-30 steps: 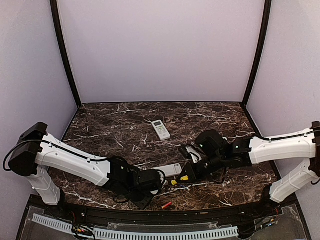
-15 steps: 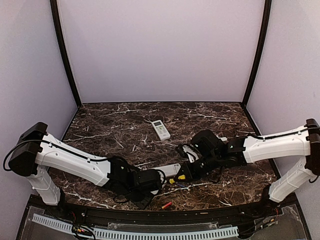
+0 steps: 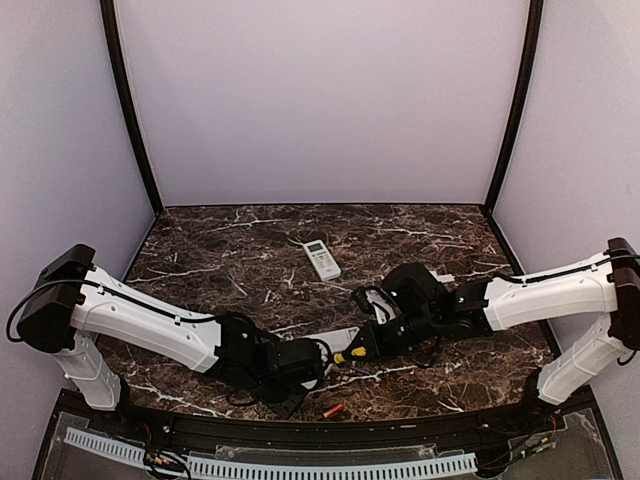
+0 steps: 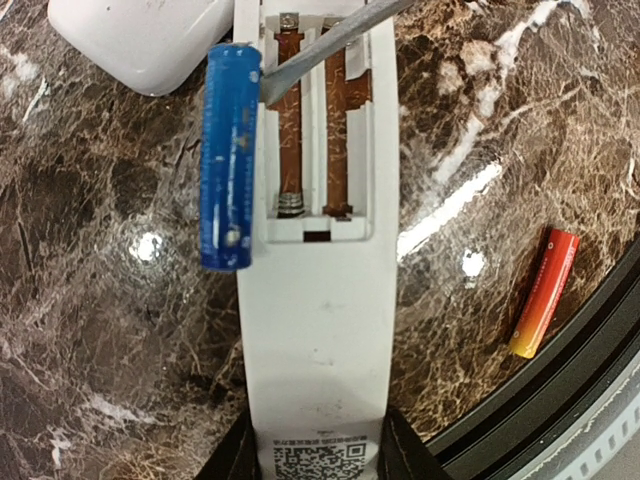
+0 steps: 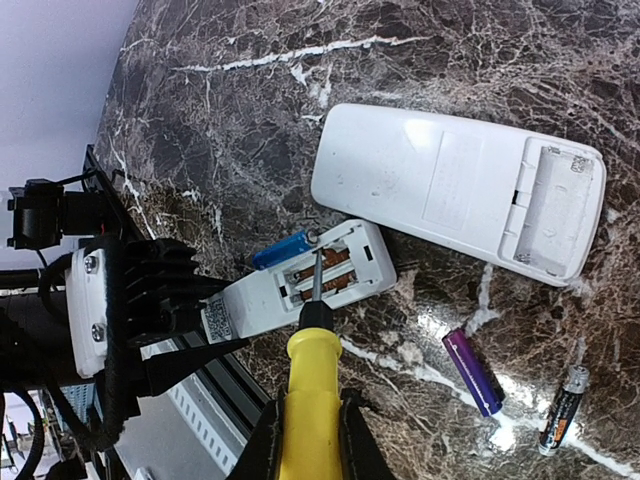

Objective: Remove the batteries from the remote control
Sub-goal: Remove the battery from the remote control without the battery cover, then place the screwdriver at the center of the board.

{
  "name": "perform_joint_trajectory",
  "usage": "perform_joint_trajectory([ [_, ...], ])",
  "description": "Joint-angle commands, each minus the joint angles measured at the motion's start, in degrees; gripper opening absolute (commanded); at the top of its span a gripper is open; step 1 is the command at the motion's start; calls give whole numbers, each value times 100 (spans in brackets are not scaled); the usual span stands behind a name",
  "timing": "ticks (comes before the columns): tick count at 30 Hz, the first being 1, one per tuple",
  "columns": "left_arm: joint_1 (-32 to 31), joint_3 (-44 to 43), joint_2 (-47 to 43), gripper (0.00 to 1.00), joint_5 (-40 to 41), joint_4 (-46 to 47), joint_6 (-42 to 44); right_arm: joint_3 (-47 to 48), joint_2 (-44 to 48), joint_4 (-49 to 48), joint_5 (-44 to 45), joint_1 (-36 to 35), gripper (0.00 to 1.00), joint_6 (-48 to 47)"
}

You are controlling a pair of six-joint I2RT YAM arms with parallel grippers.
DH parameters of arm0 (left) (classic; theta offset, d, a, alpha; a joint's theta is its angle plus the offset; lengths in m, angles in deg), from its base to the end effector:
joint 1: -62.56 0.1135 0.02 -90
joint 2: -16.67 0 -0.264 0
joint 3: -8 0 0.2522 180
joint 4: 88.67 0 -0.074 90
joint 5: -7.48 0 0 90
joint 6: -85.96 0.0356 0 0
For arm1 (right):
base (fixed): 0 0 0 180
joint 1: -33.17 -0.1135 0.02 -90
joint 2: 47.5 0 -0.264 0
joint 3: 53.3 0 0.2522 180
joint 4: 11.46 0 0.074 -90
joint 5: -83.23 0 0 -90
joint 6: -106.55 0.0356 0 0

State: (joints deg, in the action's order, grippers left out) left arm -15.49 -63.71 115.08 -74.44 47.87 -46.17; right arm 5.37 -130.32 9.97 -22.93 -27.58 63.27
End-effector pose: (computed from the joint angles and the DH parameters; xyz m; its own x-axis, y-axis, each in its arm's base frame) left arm 0.0714 -0.3130 0.1586 -0.7876 0.5137 -0.3404 0.5804 0.8040 -0.1296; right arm 0.1345 0.2604 0.1950 -0.9186 -0.2093 -0.3351 -0.3857 0.6589 0.6458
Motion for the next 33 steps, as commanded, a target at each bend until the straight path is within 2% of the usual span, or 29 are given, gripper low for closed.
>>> perform_joint_trajectory([
  [1,8,-32,-19,28,190,-274,39,-219,76,-743,129,-36,0,308],
  [14,9,18,-169,30,274,-245,-73,-58,85,-602,123,-37,0,197],
  [16,15,22,-263,35,290,-210,-95,-36,224,-485,188,-39,0,146],
  [18,42,-12,-361,44,303,-234,-113,7,367,-322,294,-38,0,95],
  [20,88,-71,-477,61,312,-313,-144,33,532,-110,436,-35,0,47],
  [24,246,-167,-842,77,318,-421,-116,33,922,249,808,3,0,21],
  [28,511,-184,-1320,82,189,-415,5,-93,1338,496,1078,104,0,19],
  [33,1198,-35,-1973,83,-227,-361,256,-327,1780,714,1236,323,0,17],
])
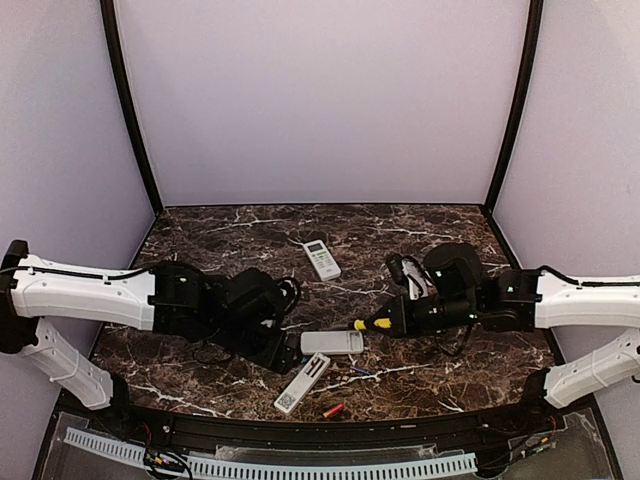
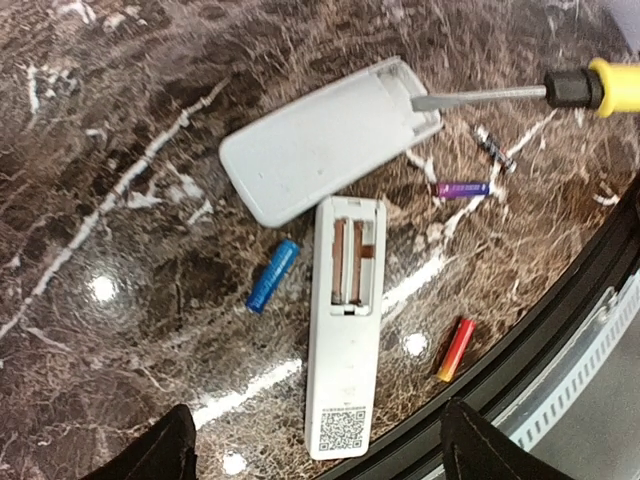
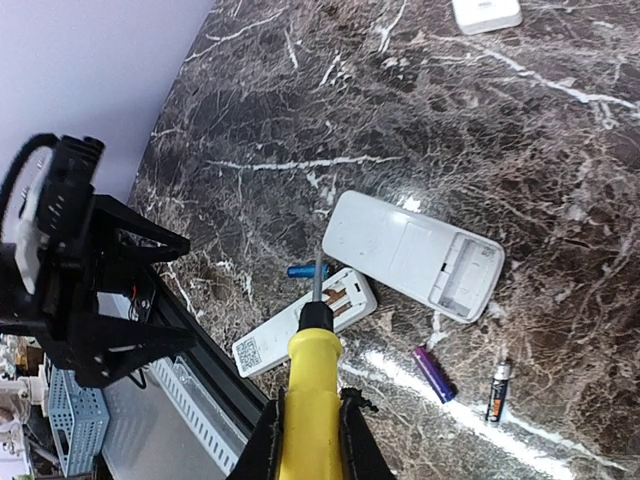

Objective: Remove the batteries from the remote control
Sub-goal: Place the screwdriver at the center of the board.

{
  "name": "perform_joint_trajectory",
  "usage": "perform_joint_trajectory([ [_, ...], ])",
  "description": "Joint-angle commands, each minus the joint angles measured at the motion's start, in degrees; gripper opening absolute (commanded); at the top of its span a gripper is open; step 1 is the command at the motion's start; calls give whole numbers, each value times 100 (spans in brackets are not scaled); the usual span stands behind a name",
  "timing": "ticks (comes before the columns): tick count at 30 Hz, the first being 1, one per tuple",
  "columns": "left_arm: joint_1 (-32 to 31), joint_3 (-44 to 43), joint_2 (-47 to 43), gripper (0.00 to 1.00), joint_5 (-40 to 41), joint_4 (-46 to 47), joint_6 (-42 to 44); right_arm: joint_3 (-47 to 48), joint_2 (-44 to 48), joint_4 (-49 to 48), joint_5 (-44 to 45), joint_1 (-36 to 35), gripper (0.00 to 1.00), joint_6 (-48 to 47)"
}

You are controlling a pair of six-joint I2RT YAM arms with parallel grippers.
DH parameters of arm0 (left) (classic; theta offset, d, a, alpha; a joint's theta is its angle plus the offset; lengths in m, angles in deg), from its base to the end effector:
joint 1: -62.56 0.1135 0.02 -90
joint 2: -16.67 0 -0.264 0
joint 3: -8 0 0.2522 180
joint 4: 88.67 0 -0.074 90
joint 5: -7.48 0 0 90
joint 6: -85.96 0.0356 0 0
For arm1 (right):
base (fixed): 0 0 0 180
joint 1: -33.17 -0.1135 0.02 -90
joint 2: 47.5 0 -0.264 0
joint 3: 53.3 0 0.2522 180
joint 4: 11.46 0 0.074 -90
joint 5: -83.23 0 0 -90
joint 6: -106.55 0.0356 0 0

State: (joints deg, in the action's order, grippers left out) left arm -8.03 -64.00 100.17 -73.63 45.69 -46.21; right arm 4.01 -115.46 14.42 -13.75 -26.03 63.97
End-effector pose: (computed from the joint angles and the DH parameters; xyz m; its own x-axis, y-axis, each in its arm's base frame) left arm 0.1037 -0.2778 0.2338 -0.8138 0.3137 -0.4893 0.4826 0.8338 -0.2680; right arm 0.1277 0.2227 0.2465 -0.8708 -0.0335 -0.4904 -0.3863 0.6636 0.6406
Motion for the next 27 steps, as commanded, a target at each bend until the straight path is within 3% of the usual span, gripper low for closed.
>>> perform_joint_trajectory([
  [1,548,17,-624,84,-352,-138,354,-259,350,279,322,210,0,-58],
  [11,1853,257,-1197,86,-1145,-105,1011,-1110,735,-21,308,566,0,25],
  [27,4741,-1,-1801,86,-2054,-287,2710,-1870,372,-1180,834,1112,0,219],
])
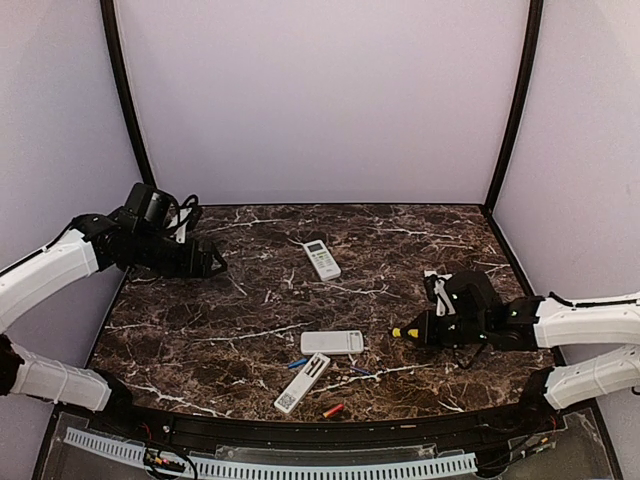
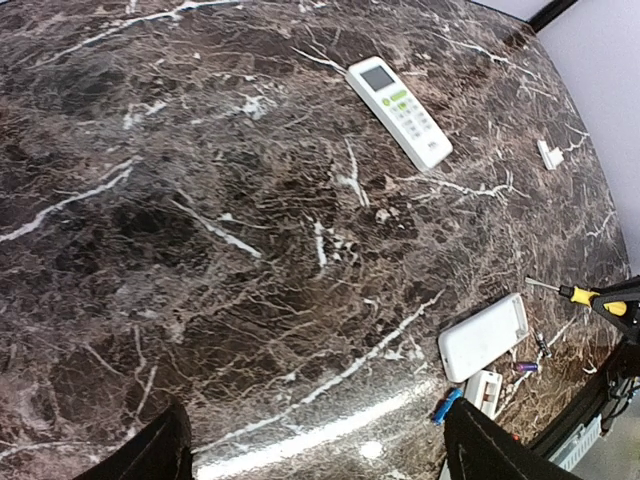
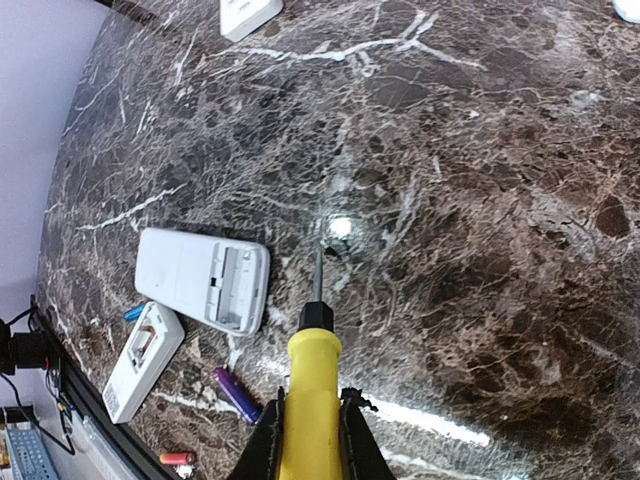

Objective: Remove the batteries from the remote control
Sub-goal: Place the screwdriver at the center of the board.

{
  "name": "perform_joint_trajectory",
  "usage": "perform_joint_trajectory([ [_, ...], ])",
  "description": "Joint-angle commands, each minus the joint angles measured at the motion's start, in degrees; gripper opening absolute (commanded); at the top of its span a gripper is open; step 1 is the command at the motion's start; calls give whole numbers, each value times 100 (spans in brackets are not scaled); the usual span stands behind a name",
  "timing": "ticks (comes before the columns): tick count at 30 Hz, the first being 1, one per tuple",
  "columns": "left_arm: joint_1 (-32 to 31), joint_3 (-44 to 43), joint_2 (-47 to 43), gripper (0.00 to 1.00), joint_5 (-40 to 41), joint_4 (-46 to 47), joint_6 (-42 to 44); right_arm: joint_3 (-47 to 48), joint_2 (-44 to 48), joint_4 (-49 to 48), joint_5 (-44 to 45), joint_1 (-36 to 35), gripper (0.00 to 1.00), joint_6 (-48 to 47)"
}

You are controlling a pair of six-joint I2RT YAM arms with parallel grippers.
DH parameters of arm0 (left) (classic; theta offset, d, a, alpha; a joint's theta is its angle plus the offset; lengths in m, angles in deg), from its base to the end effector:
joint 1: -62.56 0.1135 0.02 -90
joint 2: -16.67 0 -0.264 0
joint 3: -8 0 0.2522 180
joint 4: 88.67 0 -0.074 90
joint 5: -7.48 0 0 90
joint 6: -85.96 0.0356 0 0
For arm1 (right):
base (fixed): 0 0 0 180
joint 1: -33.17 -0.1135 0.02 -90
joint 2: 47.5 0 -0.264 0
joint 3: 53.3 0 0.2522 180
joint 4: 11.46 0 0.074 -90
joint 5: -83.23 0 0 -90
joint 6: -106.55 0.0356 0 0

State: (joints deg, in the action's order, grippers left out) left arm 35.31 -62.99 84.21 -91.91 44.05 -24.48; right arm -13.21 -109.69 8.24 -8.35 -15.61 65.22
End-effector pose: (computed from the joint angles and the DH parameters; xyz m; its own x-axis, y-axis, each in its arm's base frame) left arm 0.2192 -0.1195 0.2971 -0.7712 0.0096 -0.6365 0.3063 0.8821 -0.3578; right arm 0.1391 0.1603 0.1791 -0.8648 0.1519 -0.4785 -0.1757 0.8013 0.5719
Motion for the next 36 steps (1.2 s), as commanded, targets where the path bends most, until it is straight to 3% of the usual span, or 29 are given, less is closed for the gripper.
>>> perform_joint_trajectory([
  [1,463,-64,-264,86,-220,-2,624,-168,-297,-718,311,74,0,111],
  [7,734,485,-452,86,-454,736,858,-162,-809,-762,386,79,14,168],
  [15,747,499,-329,86,-363,781,814,-189,-859,-700,520,79,40,175],
  [18,747,495,-289,86,-339,763,797,-151,-867,-654,515,79,43,132],
  [25,747,490,-351,86,-217,759,794,51,-728,-213,574,79,61,-116],
  [31,869,-222,-162,87,-178,560,1129,792,-607,523,538,79,81,-909],
  [36,1151,-754,135,88,-333,829,1173,1832,-1252,882,558,96,93,-1598],
])
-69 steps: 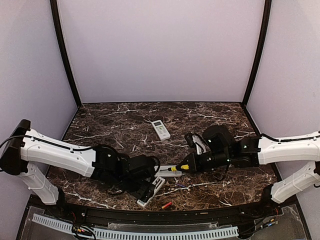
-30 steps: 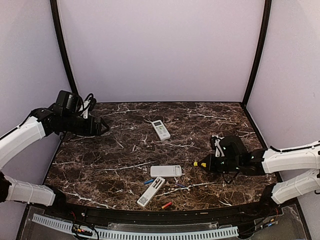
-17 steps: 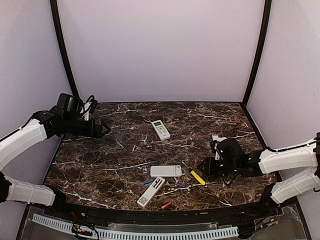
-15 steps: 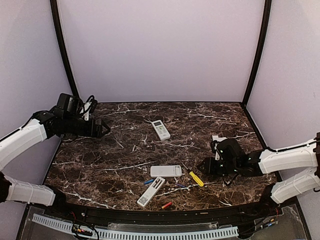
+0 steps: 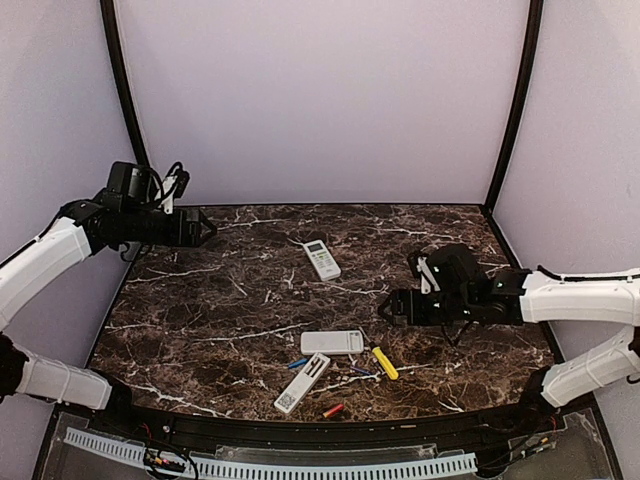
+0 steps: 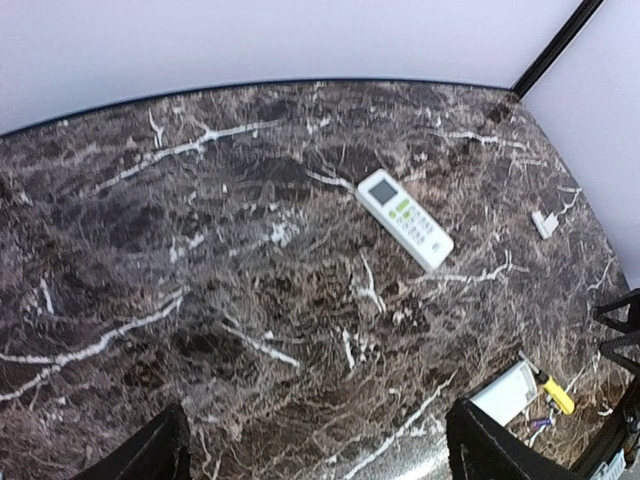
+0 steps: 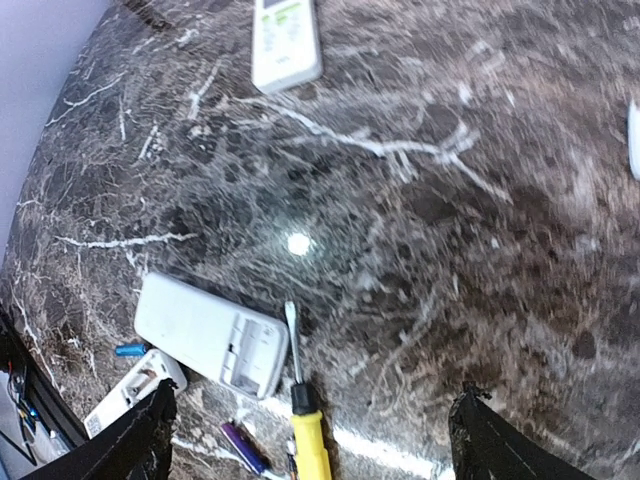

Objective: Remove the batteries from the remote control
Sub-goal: Place the screwdriver at the center of the board, then pick up the remote control from the center of the board.

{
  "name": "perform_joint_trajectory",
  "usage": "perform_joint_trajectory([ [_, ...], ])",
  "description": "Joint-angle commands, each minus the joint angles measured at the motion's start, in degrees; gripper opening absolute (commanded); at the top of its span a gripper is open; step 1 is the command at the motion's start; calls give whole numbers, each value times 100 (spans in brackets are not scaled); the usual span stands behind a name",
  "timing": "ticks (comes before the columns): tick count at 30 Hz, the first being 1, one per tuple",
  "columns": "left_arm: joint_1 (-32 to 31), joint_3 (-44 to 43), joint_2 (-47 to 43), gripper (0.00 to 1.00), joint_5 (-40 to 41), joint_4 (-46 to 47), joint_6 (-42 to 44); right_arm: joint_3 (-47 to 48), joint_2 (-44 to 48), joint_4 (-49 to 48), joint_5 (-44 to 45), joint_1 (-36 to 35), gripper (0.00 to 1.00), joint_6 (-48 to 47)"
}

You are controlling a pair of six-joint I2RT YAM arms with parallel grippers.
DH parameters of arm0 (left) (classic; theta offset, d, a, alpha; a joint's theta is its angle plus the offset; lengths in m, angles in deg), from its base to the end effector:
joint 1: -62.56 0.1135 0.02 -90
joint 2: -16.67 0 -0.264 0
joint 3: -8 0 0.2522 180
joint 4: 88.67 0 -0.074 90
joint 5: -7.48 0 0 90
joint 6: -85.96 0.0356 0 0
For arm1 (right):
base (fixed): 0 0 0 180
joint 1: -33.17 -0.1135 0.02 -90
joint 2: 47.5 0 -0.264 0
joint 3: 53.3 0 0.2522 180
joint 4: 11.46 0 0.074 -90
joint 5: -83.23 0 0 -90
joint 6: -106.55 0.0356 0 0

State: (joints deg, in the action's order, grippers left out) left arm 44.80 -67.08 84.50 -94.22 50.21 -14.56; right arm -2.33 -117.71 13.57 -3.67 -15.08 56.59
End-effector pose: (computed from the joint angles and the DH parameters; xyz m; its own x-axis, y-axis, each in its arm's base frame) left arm 0.2463 -0.0865 0.3291 -0.6056 0.0063 -0.7957 0.3544 0.8974 -0.2627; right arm 0.1660 0.1831 0.2023 -0.8185 0.0476 -0.5725 -0.2516 0.8662 0.4318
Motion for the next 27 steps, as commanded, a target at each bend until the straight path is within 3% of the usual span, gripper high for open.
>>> perform_joint_trajectory([
  [1,237,-321,145,88,-134,428,138,980,-679,401,97,59,94,-825],
  [11,449,-41,-63,88,274,285,-169,3151,-3050,820,58,265,94,-1507],
  [27,458,26,-505,88,406,256,-162,5610,-5325,1427,248,388,93,-2252],
])
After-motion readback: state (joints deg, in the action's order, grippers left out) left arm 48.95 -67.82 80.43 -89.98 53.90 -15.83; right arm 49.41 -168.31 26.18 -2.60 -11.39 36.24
